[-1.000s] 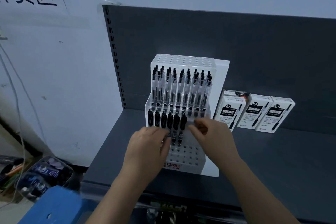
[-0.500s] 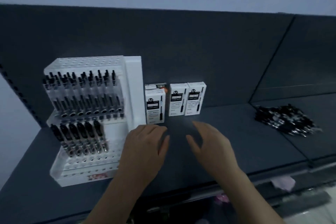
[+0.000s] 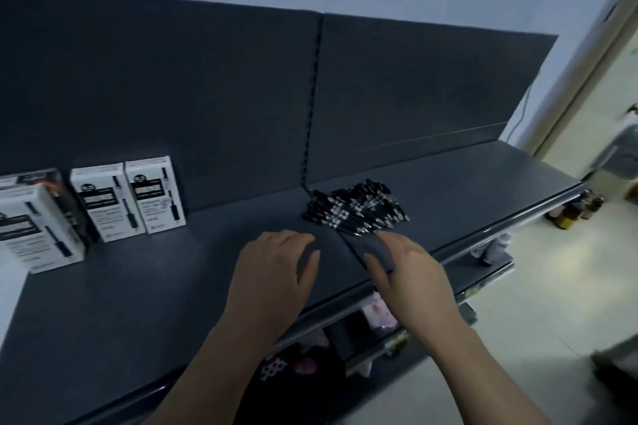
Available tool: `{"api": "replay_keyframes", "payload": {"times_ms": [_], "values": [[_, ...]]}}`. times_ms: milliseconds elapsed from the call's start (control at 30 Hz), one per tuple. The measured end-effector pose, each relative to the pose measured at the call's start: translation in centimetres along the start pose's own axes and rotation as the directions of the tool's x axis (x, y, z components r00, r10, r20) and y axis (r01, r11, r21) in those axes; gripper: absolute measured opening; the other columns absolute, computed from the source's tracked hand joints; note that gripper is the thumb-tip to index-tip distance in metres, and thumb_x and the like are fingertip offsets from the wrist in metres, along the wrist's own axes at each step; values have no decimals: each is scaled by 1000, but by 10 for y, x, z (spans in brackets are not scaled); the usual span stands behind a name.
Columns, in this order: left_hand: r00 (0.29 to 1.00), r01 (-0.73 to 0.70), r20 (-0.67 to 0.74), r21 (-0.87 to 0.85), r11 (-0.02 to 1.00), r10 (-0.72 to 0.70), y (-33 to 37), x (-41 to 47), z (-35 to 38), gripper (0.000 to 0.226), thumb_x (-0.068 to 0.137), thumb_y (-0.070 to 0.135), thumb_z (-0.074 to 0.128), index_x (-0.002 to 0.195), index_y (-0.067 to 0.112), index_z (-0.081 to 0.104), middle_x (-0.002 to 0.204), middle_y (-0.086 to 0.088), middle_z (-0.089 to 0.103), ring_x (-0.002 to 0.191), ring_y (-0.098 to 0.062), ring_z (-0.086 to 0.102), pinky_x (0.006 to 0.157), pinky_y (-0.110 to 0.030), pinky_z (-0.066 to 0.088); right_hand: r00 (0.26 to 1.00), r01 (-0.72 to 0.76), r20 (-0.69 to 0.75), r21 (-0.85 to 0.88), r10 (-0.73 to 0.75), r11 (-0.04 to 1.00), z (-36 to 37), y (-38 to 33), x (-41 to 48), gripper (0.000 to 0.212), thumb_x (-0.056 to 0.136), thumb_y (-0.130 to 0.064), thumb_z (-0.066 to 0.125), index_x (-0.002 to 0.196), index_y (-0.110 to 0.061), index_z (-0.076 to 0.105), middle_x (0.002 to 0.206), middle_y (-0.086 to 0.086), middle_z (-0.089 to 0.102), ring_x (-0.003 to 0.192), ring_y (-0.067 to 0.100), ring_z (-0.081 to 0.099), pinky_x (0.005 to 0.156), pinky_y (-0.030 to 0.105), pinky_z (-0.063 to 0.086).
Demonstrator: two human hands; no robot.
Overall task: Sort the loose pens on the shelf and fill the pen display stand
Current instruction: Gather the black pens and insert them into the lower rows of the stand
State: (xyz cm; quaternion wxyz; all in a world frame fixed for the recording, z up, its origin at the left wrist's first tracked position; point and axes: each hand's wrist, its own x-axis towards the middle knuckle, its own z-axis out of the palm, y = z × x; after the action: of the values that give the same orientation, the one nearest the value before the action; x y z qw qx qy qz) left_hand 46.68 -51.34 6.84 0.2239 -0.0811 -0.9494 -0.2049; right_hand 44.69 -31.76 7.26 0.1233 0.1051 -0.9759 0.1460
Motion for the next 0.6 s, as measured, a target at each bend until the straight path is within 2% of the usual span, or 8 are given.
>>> {"api": "replay_keyframes", "payload": {"times_ms": [100,200,333,500,600], "values": [[1000,6,30,-28,1000,-5,21,22,29,32,91,35,53,108,16,71,104,2,72,94,-20,66,81,-36,53,999,-39,3,-4,39,999,-4,37,13,31,96,-37,51,119,-18,59,117,-1,64,105,16,60,80,27,48],[998,15,58,-62,998,-12,35,47,57,31,95,34,54,117,16,67,112,2,68,101,-20,62,87,-37,51,998,-57,16,-4,57,998,-3,67,34,36,98,-39,48,125,-18,57,123,-1,63,110,14,58,84,24,47],[997,44,71,-72,996,-39,42,87,98,30,94,34,54,117,17,65,107,3,68,94,-18,59,81,-34,50,993,-94,69,18,93,995,5,104,77,41,99,-43,43,131,-17,52,129,-2,59,116,14,55,89,25,45],[977,182,124,-49,982,-175,39,141,146,41,96,43,44,128,21,57,123,4,60,109,-16,52,91,-31,45,983,-120,144,15,116,993,24,145,139,38,100,-41,43,122,-13,55,123,1,60,111,18,56,85,32,48],[934,300,180,65,952,-307,33,165,169,57,95,55,35,140,22,42,141,2,47,124,-20,43,102,-35,39,978,-120,175,47,110,992,35,163,172,39,99,-41,44,121,-10,56,123,3,60,111,20,56,87,33,47]]}}
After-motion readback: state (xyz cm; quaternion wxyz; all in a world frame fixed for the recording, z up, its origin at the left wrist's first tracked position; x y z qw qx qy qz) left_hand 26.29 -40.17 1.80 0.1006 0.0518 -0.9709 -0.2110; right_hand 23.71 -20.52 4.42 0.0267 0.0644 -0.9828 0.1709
